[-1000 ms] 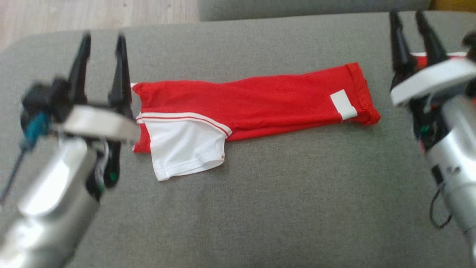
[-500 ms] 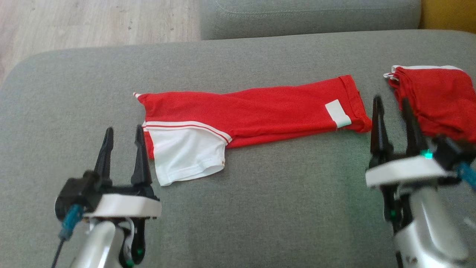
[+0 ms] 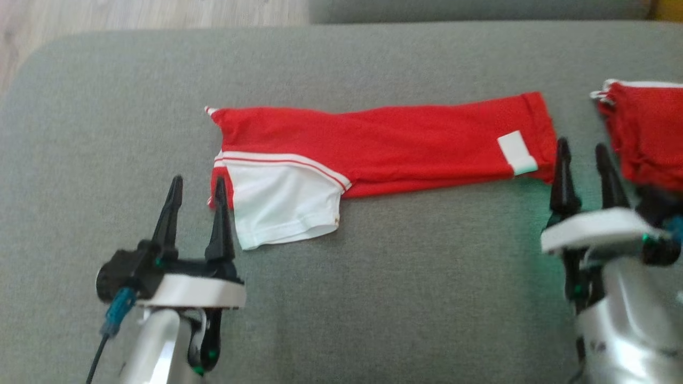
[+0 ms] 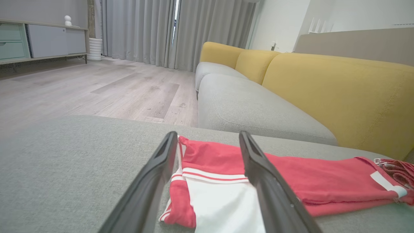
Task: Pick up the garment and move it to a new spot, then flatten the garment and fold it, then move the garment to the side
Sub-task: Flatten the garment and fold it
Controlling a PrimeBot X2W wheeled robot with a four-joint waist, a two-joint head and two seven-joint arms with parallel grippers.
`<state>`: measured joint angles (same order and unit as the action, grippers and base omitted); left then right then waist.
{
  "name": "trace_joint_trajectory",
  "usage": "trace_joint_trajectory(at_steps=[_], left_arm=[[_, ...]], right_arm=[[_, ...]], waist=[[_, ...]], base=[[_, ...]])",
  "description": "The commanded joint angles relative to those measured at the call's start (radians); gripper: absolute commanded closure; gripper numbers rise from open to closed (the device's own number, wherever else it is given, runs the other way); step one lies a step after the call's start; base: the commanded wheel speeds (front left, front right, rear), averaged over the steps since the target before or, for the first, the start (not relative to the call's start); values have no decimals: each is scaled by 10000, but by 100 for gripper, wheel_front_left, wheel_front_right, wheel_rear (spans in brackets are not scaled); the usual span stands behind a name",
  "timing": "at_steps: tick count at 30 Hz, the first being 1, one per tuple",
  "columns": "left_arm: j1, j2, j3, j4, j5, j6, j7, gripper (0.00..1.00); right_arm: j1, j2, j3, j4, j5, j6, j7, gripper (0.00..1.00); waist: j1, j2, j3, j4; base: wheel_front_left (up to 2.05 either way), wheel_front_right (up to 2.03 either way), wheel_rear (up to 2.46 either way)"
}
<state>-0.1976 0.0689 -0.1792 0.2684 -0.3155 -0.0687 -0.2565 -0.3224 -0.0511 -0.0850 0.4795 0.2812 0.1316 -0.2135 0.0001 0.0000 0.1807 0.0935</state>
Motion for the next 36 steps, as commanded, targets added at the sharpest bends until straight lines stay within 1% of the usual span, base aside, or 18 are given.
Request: trace_joint_trajectory(at_steps=[1,8,11,15,16,18,21,24,27,31,33,36], left_arm=[[-565,7,402,-248,123,-58,-53,0],[-1006,-150,211,285,256,-371,-53,0],[-1195,-170,100,529,299,-432,-53,0],[-1296,-181,100,621,201,-473,-53,0],[-1285,-184,104,637,154,-485,-53,0],[-1249,-184,164,656,177,-487,-53,0],[-1177,-185,260,648,244,-490,-53,0],[-1112,-185,303,627,272,-492,-53,0],[-1002,-186,355,580,281,-493,-53,0],[-814,-186,336,609,241,-502,-53,0],[-768,-186,300,615,204,-507,-53,0],[-709,-186,282,572,96,-500,-53,0]], right_arm=[[-674,6,71,-60,-83,-9,115,0],[-2279,7,-1597,2692,-910,-9,1045,0],[-2815,8,-2189,3774,-1208,-9,1089,0],[-3293,8,-2473,4970,-1405,-9,907,0],[-3570,8,-2337,5711,-1362,-9,640,9],[-3725,8,-2116,6134,-1228,-9,393,100],[-3860,8,-1846,6527,-1174,-9,21,100],[-3895,8,-1897,6583,-1262,-9,-185,100],[-3919,-29,-2320,6479,-1292,-9,-355,100],[-3740,-491,-2915,5993,-1816,-9,-456,100],[-3629,-621,-3309,5739,-2007,-9,-470,100],[-3519,-606,-3625,5375,-2331,-9,-477,100]], waist=[[-1,0,373,222],[-1,0,1113,708],[-1,0,1234,880],[-1,0,1243,995],[-1,0,1153,988],[-1,0,1048,927],[-1,0,856,779],[-1,0,729,668],[-1,0,550,520],[-1,0,328,381],[-1,0,225,366],[-1,0,76,363]], base=[[0,0,0],[0,0,0],[0,0,0],[0,0,0],[0,0,0],[0,0,0],[0,0,0],[0,0,0],[0,0,0],[0,0,0],[0,0,0],[0,0,0]])
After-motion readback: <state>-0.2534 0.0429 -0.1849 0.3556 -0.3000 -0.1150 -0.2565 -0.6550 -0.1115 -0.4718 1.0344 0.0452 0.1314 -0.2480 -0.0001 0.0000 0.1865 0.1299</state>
